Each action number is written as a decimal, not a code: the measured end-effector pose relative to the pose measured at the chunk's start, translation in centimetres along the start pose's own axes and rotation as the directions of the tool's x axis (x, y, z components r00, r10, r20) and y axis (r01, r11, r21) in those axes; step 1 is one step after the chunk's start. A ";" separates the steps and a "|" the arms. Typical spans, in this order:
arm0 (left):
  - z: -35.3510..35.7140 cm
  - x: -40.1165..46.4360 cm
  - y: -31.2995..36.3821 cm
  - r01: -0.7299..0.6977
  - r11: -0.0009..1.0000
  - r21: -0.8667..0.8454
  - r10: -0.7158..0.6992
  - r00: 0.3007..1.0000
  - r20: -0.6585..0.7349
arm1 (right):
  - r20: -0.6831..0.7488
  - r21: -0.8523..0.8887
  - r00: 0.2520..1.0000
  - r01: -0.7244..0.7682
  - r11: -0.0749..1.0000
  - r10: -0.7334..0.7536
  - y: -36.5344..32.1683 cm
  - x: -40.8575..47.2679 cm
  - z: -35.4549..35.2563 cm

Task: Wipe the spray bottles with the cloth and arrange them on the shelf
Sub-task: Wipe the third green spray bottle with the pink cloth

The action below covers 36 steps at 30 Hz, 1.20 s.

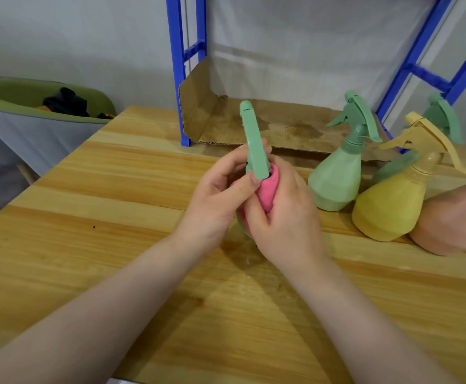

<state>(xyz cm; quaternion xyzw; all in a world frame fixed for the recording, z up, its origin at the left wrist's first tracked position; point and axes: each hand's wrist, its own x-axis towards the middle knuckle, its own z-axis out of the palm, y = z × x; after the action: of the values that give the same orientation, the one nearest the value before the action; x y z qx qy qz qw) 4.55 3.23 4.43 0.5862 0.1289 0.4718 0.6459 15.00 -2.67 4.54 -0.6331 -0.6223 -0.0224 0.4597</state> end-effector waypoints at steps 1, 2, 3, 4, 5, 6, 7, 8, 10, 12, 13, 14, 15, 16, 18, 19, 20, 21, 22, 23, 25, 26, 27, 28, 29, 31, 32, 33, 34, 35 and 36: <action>0.0 -0.1 -0.1 0.011 0.999 -0.039 -0.011 1.000 -0.014 | 0.010 -0.023 1.000 0.012 1.000 -0.012 -0.1 -0.1 0.0; 0.0 -0.1 -0.1 0.015 0.998 -0.061 -0.017 1.000 -0.026 | 0.018 -0.042 1.000 0.019 0.999 -0.019 -0.1 -0.1 0.1; -0.1 -0.1 -0.1 0.018 0.997 -0.075 -0.021 0.999 -0.033 | 0.023 -0.054 1.000 0.023 0.998 -0.021 -0.2 0.0 0.1; -0.2 0.0 -0.1 0.023 0.996 -0.088 -0.027 0.999 -0.039 | 0.031 -0.054 0.999 0.023 0.998 -0.021 -0.2 0.0 0.1; -0.3 0.0 -0.1 0.029 0.994 -0.103 -0.034 0.998 -0.046 | 0.045 -0.039 0.999 0.021 0.999 -0.020 -0.2 0.0 0.1; -0.4 0.1 0.0 0.033 0.992 -0.120 -0.041 0.997 -0.059 | 0.062 -0.017 0.998 0.019 1.000 -0.018 -0.2 0.1 0.2; -0.5 0.2 0.0 0.033 0.989 -0.141 -0.044 0.996 -0.078 | 0.081 -0.001 0.997 0.018 1.000 -0.018 0.0 0.0 0.3; -0.7 0.3 0.1 0.029 0.986 -0.167 -0.046 0.994 -0.102 | 0.100 0.003 0.995 0.014 1.000 -0.014 0.1 0.0 0.3; -1.2 0.6 0.4 0.022 0.975 -0.222 -0.058 0.986 -0.156 | 0.132 -0.006 0.991 -0.009 1.000 0.009 0.5 -0.1 0.5; -1.9 1.0 0.7 0.008 0.966 -0.257 -0.065 0.975 -0.215 | 0.145 0.024 0.989 -0.026 0.999 0.022 1.0 -0.2 0.7; -2.3 1.2 0.9 -0.006 0.961 -0.277 -0.061 0.971 -0.233 | 0.152 0.053 0.988 -0.031 0.998 0.023 1.1 -0.2 0.7; -2.6 1.4 1.0 -0.021 0.953 -0.301 -0.057 0.967 -0.247 | 0.162 0.085 0.986 -0.041 0.996 0.027 1.2 -0.3 0.7; -2.9 1.5 1.2 -0.034 0.944 -0.327 -0.055 0.964 -0.261 | 0.174 0.123 0.984 -0.055 0.991 0.033 1.3 -0.3 0.6; -3.0 1.5 1.4 -0.046 0.932 -0.358 -0.061 0.958 -0.282 | 0.185 0.168 0.982 -0.071 0.983 0.039 1.3 -0.4 0.6; -3.1 1.5 1.8 -0.076 0.894 -0.441 -0.084 0.939 -0.333 | 0.205 0.280 0.978 -0.106 0.954 0.048 1.4 -0.6 0.5; -3.1 1.4 2.0 -0.093 0.871 -0.483 -0.096 0.931 -0.352 | 0.218 0.345 0.975 -0.126 0.930 0.051 1.5 -0.6 0.5; -3.1 1.4 2.1 -0.105 0.856 -0.506 -0.101 0.927 -0.362 | 0.233 0.406 0.971 -0.148 0.902 0.055 1.7 -0.8 0.6; -3.1 1.4 2.1 -0.105 0.860 -0.500 -0.098 0.926 -0.364 | 0.247 0.450 0.967 -0.171 0.876 0.062 1.9 -0.9 0.7; -3.1 1.4 2.2 -0.096 0.881 -0.464 -0.087 0.930 -0.357 | 0.262 0.471 0.962 -0.192 0.861 0.071 2.1 -1.0 0.8; -3.2 1.5 2.1 -0.082 0.911 -0.404 -0.068 0.937 -0.343 | 0.280 0.470 0.957 -0.211 0.857 0.082 2.3 -1.0 0.9; -3.3 1.5 1.9 -0.053 0.958 -0.281 -0.032 0.957 -0.290 | 0.308 0.445 0.947 -0.231 0.865 0.094 2.5 -0.9 0.9; -3.4 1.5 1.8 -0.043 0.970 -0.241 -0.019 0.968 -0.250 | 0.307 0.425 0.948 -0.219 0.878 0.088 2.4 -0.8 0.8; -3.3 1.4 1.7 -0.034 0.977 -0.211 -0.010 0.979 -0.202 | 0.293 0.401 0.954 -0.188 0.896 0.069 2.4 -0.7 0.6; -3.2 1.3 1.5 -0.018 0.982 -0.190 -0.010 0.989 -0.148 | 0.277 0.374 0.960 -0.147 0.916 0.041 2.3 -0.5 0.4; -3.0 1.1 1.4 0.006 0.985 -0.174 -0.023 0.995 -0.098 | 0.270 0.346 0.963 -0.106 0.932 0.010 2.2 -0.3 0.3; -2.5 0.9 1.3 0.062 0.989 -0.135 -0.063 0.998 -0.007 | 0.291 0.277 0.957 -0.076 0.958 -0.009 1.9 -0.1 0.1; -2.3 0.8 1.2 0.080 0.991 -0.103 -0.077 0.997 0.031 | 0.309 0.242 0.951 -0.084 0.967 0.005 1.8 -0.1 0.0; -2.2 0.7 1.2 0.089 0.993 -0.073 -0.084 0.994 0.066 | 0.320 0.214 0.947 -0.092 0.973 0.019 1.7 -0.1 -0.1; -2.1 0.6 1.2 0.094 0.994 -0.049 -0.089 0.991 0.098 | 0.321 0.198 0.947 -0.092 0.976 0.024 1.6 -0.1 -0.2; -2.0 0.5 1.1 0.098 0.995 -0.033 -0.093 0.988 0.122 | 0.313 0.193 0.949 -0.086 0.977 0.022 1.5 -0.1 -0.3; -2.0 0.5 1.1 0.097 0.995 -0.020 -0.093 0.986 0.139 | 0.302 0.197 0.953 -0.081 0.977 0.018 1.3 -0.1 -0.5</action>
<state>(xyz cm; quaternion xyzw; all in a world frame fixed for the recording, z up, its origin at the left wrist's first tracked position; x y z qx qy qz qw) 2.89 4.70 5.03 0.6021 0.1053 0.4004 0.6827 16.31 -2.79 4.01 -0.5934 -0.6672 0.1501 0.4245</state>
